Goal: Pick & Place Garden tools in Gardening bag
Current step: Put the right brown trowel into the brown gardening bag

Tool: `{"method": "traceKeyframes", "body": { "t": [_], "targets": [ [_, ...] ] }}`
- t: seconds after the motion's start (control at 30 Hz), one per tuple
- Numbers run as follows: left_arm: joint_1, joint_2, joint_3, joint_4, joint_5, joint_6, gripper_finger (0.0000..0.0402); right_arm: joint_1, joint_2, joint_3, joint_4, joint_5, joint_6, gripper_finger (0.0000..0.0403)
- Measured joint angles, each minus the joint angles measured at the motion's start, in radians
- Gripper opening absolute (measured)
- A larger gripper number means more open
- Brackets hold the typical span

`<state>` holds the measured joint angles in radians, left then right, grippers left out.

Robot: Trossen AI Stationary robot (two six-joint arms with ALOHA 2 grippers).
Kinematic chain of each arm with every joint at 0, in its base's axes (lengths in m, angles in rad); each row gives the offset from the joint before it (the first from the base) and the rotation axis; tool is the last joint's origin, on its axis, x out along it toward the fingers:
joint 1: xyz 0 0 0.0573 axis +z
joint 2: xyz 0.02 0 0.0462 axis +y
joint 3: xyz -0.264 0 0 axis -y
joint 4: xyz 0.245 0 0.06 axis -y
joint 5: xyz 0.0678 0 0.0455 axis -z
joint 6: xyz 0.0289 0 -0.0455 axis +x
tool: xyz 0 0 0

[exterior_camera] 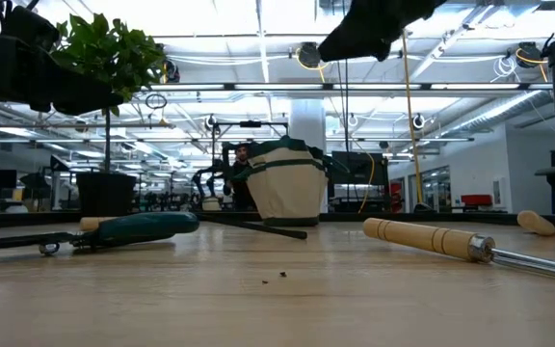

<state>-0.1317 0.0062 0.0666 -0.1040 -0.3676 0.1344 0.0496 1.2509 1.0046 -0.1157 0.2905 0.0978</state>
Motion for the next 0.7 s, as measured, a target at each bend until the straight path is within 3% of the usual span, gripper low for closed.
{"method": "traceKeyframes", "body": {
  "t": [0.4,0.7],
  "targets": [
    [0.000,0.000,0.000,0.000,0.000,-0.008,0.0333,0.084,-0.003,-0.002,-0.287,-0.009,0.127,0.0114],
    [0.000,0.000,0.000,-0.001,0.000,-0.008,0.0333,0.168,-0.014,-0.002,-0.585,-0.194,0.148,0.0114]
  ]
}}
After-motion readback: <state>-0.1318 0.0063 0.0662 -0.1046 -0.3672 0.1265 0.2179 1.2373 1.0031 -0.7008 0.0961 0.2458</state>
